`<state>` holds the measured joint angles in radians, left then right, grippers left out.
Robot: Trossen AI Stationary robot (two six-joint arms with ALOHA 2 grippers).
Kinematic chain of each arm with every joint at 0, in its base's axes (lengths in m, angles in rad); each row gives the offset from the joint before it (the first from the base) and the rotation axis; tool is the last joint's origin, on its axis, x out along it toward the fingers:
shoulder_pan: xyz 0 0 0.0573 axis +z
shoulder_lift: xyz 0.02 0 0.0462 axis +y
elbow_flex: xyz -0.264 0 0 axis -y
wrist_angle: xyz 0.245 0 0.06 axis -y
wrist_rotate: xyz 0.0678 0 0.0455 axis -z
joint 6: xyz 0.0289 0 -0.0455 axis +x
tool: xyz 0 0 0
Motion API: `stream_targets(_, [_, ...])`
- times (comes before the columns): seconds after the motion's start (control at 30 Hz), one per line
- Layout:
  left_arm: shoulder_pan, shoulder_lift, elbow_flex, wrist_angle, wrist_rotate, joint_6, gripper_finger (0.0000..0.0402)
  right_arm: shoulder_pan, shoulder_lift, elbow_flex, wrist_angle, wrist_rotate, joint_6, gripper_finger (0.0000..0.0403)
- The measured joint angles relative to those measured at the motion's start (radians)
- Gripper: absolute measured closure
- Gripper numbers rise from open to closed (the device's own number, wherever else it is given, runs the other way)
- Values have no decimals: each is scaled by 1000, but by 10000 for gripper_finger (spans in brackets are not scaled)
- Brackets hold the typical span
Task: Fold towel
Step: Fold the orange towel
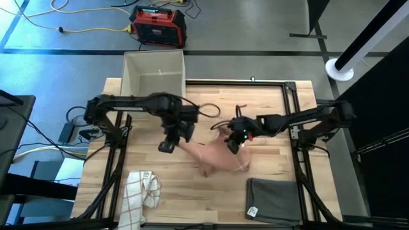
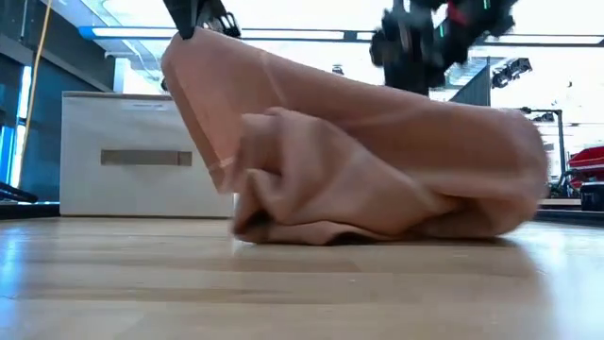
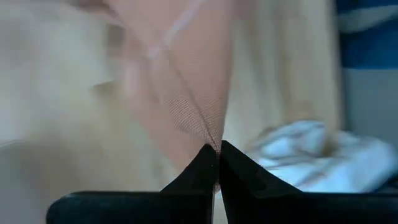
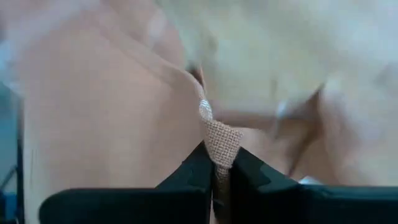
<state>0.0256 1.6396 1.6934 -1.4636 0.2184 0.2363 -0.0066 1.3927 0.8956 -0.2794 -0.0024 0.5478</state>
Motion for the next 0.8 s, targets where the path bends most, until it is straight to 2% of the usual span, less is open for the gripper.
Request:
stream_targets(0.27, [38, -222, 59, 1, -348, -68, 401, 1, -133, 434, -349, 333, -233, 401])
stream_targets(0.4, [49, -312, 116, 26, -533, -102, 401, 1, -142, 635, -404, 447, -361, 402])
stream_targets(0.5, [49, -362, 172, 103, -682, -76, 401, 1, -140, 748, -403, 485, -457, 402])
stream_targets(0.57, [49, -373, 220, 150, -675, -52, 401, 3, -136, 802, -399, 485, -493, 402])
stream_targets(0.8, [49, -398, 390, 288, -551, 36, 401, 31, -131, 903, -387, 326, -470, 403])
